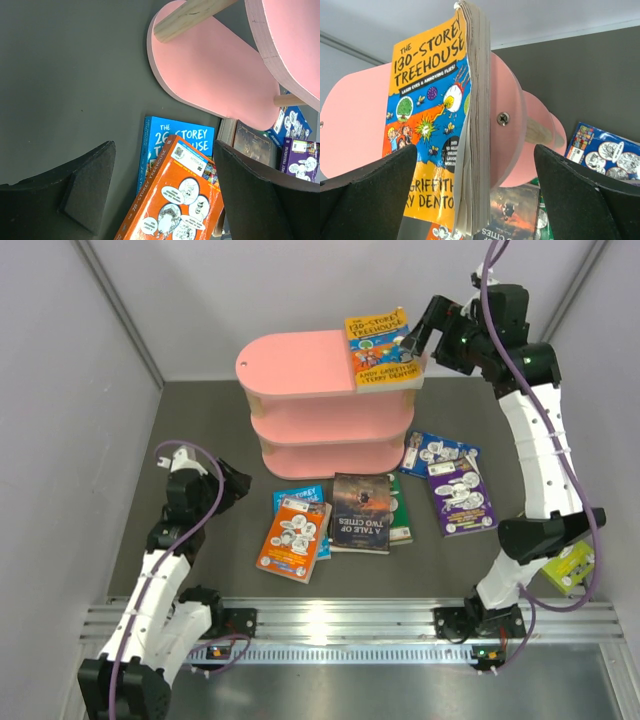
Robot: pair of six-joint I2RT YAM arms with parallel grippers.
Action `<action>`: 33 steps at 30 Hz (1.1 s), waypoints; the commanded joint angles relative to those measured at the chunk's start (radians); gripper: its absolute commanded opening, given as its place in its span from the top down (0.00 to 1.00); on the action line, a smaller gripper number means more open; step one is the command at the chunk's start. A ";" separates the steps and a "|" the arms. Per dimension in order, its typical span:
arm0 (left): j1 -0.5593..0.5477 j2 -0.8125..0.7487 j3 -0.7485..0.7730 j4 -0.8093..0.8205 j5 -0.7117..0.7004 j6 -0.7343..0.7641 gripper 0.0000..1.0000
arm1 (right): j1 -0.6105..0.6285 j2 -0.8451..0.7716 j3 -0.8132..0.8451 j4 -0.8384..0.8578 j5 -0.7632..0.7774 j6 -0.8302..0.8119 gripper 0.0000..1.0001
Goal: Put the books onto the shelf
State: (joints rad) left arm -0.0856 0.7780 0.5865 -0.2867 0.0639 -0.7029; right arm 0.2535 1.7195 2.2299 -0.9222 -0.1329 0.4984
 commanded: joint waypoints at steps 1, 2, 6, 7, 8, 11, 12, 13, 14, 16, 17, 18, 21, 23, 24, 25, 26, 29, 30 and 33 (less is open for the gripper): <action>0.004 -0.023 0.030 0.011 0.005 0.016 0.16 | 0.007 -0.070 -0.013 0.028 0.039 -0.034 0.00; 0.004 -0.025 0.035 0.008 0.007 0.017 0.16 | 0.007 -0.077 -0.016 0.026 0.047 -0.038 0.00; 0.004 -0.036 0.062 -0.020 0.017 0.028 0.16 | 0.006 -0.183 -0.119 0.060 0.091 -0.049 0.00; 0.004 -0.034 0.068 -0.025 0.020 0.032 0.16 | 0.006 -0.214 -0.150 0.074 0.098 -0.055 0.00; 0.004 -0.034 0.070 -0.035 0.024 0.036 0.16 | 0.006 -0.248 -0.183 0.088 0.108 -0.058 0.00; 0.004 -0.014 0.067 -0.051 0.043 0.039 0.15 | 0.010 -0.424 -0.393 0.163 0.096 -0.046 0.00; 0.003 -0.007 0.062 -0.074 0.063 0.039 0.15 | 0.013 -0.530 -0.536 0.208 0.090 -0.035 0.00; 0.003 0.000 0.047 -0.080 0.073 0.037 0.14 | 0.026 -0.585 -0.617 0.233 0.073 -0.009 0.00; 0.003 0.010 0.036 -0.088 0.082 0.034 0.14 | 0.038 -0.642 -0.697 0.261 0.070 0.008 0.00; 0.003 0.015 -0.008 -0.100 0.131 0.031 0.12 | 0.081 -0.779 -0.916 0.318 0.056 0.060 0.00; 0.001 0.014 -0.025 -0.100 0.145 0.029 0.06 | 0.099 -0.814 -0.979 0.328 0.056 0.074 0.00; 0.001 0.017 -0.042 -0.097 0.161 0.028 0.06 | 0.134 -0.863 -1.081 0.327 0.056 0.086 0.00; -0.029 0.038 -0.096 -0.075 0.191 -0.006 0.03 | 0.191 -0.917 -1.235 0.299 0.070 0.103 0.00; -0.046 0.075 -0.119 -0.068 0.194 -0.021 0.03 | 0.205 -0.937 -1.289 0.287 0.072 0.111 0.00; -0.051 0.090 -0.126 -0.065 0.197 -0.029 0.03 | 0.210 -0.955 -1.329 0.286 0.072 0.112 0.00; -0.055 0.102 -0.146 -0.052 0.200 -0.036 0.03 | 0.216 -0.963 -1.343 0.284 0.069 0.111 0.00; -0.066 0.122 -0.157 -0.042 0.211 -0.044 0.03 | 0.216 -0.971 -1.358 0.276 0.069 0.106 0.00; -0.100 0.164 -0.198 0.015 0.249 -0.066 0.04 | 0.216 -0.979 -1.363 0.255 0.076 0.089 0.00; -0.112 0.174 -0.203 0.020 0.249 -0.073 0.04 | 0.216 -0.976 -1.363 0.249 0.079 0.085 0.00; -0.158 0.205 -0.223 0.040 0.252 -0.073 0.04 | 0.216 -0.972 -1.362 0.233 0.093 0.075 0.00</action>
State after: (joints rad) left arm -0.2111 0.9710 0.3820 -0.3298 0.2859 -0.7628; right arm 0.4561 0.7620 0.8364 -0.7036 -0.0612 0.5865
